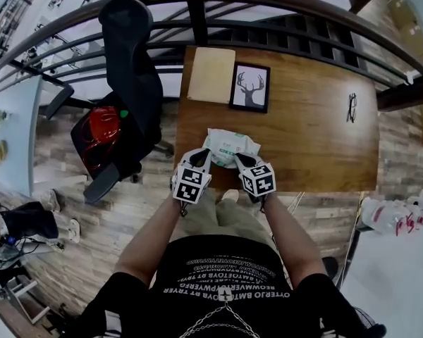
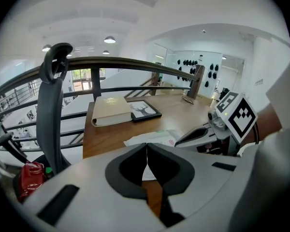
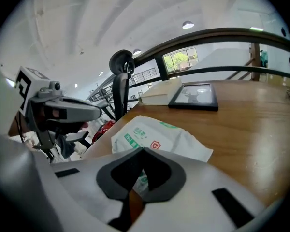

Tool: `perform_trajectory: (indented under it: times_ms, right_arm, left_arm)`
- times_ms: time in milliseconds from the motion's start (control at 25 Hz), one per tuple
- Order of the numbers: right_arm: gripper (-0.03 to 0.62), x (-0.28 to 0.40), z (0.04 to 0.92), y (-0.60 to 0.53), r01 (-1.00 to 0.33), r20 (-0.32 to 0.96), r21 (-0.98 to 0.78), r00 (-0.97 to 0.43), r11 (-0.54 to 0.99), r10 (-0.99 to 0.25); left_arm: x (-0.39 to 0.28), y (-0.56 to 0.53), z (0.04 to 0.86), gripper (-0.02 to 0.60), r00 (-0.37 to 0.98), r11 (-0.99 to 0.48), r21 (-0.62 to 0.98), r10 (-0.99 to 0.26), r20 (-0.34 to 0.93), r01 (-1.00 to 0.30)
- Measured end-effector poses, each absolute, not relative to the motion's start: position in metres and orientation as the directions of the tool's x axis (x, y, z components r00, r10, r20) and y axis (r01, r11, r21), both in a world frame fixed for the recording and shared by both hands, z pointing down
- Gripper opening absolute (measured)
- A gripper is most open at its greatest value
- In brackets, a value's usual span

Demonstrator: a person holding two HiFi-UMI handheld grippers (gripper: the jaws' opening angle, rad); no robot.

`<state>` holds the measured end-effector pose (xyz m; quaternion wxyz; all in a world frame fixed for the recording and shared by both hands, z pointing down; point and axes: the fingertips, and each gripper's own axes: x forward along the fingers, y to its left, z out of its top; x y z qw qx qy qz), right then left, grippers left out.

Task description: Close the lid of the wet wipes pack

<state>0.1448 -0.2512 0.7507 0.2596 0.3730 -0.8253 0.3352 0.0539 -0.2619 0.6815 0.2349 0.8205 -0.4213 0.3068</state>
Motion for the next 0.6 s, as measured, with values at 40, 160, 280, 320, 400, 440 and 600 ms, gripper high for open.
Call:
perform_trajectory:
  times_ms: [40,160,280,320,400,440,600]
  right_arm:
    - [0.015,0.144,0.751,-0.251,-0.795,0.683,-0.336,-0.575,0.505,-0.45]
    - [0.015,0.141,0.753,-0.251,-0.8,0.707,-0.241,-0.533,0.55,-0.465]
    - [0.015,0.138,0.753,-0.253,-0.796,0.736,-0.196,-0.505,0.572,-0.45]
    - [0.015,0.137,0.753,-0.252,-0.793,0.748,-0.186,-0.497,0.579,-0.44]
    - [0.015,0.135,0.753,-0.248,-0.771,0.781,-0.115,-0.46,0.626,-0.423]
    - [0.017,0.134,0.752,-0.248,-0.756,0.796,-0.072,-0.437,0.651,-0.419]
    - [0.016,0.125,0.741,-0.253,-0.74,0.767,-0.076,-0.472,0.668,-0.435]
  left_arm:
    - [0.054,-0.262,0.679,0.028,0.456,-0.534,0.126,-0.549,0.7,-0.836]
    - [0.057,-0.265,0.669,0.028,0.459,-0.54,0.117,-0.559,0.69,-0.833]
    - [0.062,-0.268,0.656,0.028,0.466,-0.549,0.109,-0.569,0.678,-0.829]
    - [0.063,-0.268,0.653,0.028,0.468,-0.551,0.108,-0.571,0.674,-0.827]
    - [0.065,-0.267,0.647,0.028,0.47,-0.553,0.106,-0.573,0.671,-0.826]
    - [0.066,-0.267,0.645,0.028,0.471,-0.554,0.105,-0.574,0.67,-0.826]
    - [0.065,-0.264,0.64,0.028,0.469,-0.558,0.098,-0.575,0.67,-0.824]
